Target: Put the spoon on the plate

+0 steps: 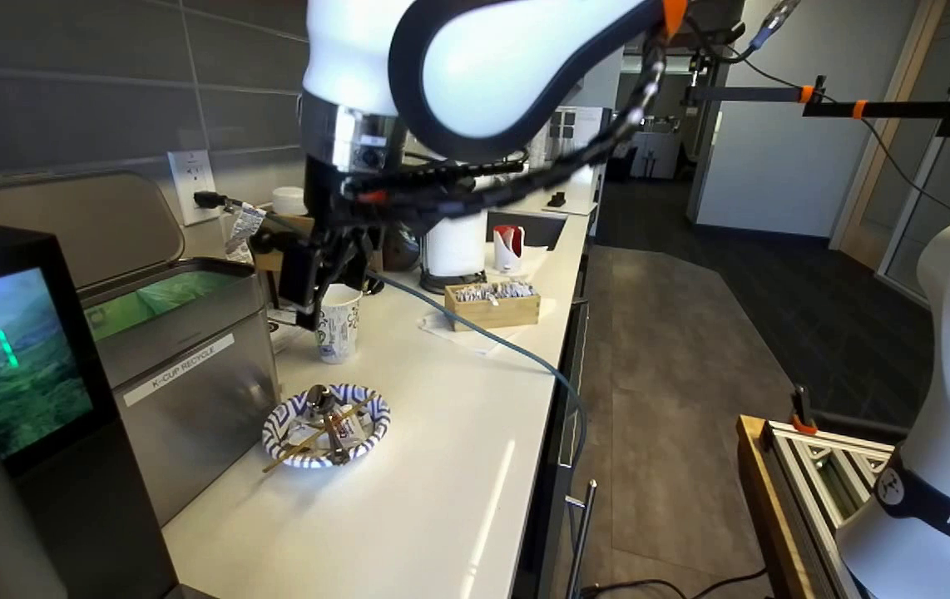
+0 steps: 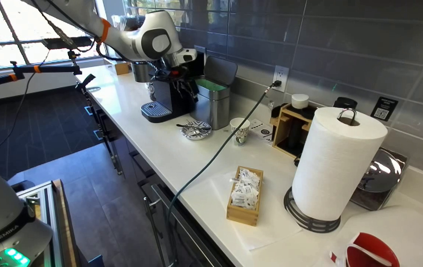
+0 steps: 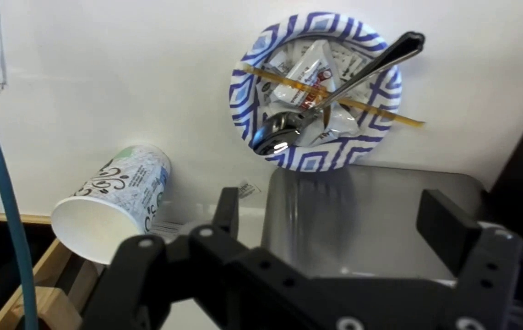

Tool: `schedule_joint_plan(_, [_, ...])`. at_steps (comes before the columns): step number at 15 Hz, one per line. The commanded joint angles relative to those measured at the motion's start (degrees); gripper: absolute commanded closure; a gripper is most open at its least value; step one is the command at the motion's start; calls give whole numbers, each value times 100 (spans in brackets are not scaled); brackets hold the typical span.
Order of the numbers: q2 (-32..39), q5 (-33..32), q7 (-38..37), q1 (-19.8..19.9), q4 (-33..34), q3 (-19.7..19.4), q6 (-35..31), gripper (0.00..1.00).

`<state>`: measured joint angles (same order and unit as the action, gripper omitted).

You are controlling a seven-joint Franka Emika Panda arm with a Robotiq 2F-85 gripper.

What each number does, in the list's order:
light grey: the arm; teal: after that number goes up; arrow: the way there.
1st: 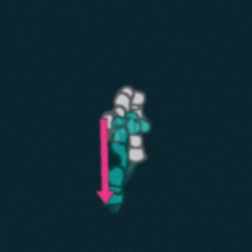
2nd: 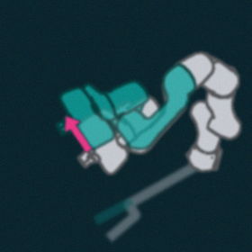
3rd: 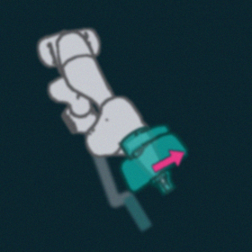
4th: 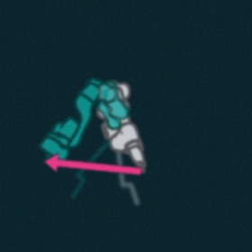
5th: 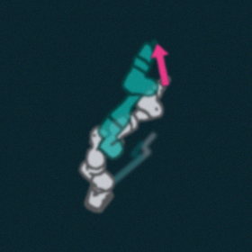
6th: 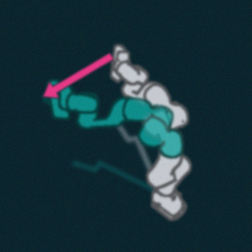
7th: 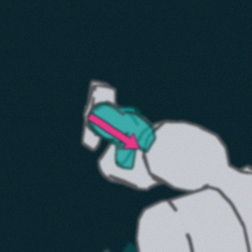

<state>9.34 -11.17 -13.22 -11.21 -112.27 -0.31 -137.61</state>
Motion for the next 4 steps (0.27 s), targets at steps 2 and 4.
schedule_joint_plan(2, [-912,2033,1761,891,-484,690,222,0])
schedule_joint_plan(4, [-699,1642,1455,694,-251,498,134,0])
